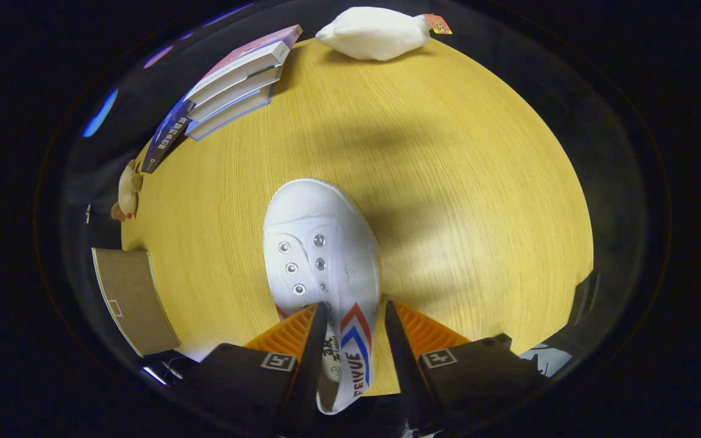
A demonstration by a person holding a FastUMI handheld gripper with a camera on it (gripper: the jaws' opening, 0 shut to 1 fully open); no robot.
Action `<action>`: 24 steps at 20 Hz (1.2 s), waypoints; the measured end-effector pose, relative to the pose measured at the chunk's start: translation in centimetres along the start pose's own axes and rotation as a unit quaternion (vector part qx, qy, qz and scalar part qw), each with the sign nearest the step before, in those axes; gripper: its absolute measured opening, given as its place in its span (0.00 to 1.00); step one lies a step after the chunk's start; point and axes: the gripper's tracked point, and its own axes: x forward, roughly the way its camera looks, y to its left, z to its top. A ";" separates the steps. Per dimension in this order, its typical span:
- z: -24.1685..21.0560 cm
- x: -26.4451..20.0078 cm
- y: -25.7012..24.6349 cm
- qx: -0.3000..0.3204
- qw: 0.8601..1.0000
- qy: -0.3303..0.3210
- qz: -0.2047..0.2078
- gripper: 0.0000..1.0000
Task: Open the storage box then place both shoes into the box .Put the left shoe in first, then the right shoe, with the right side of both shoes facing outward in a uniform manner.
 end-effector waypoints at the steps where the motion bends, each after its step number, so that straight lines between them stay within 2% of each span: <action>1: 0.0 0.4 -0.2 -0.004 1.000 0.000 -0.007 0.53; 4: 0.2 -0.1 -0.3 -0.010 1.000 -0.012 0.002 0.25; 6: 0.1 -0.7 -0.1 -0.001 1.000 -0.017 0.023 0.14; 10: 0.1 -3.4 1.6 0.023 0.997 -0.035 0.062 0.14; 14: 0.6 -8.2 6.3 0.033 0.992 -0.057 0.104 0.14; 20: 0.7 -15.5 18.3 0.023 0.980 -0.072 0.186 0.14; 24: -0.3 -18.6 26.5 0.005 0.974 -0.069 0.217 0.14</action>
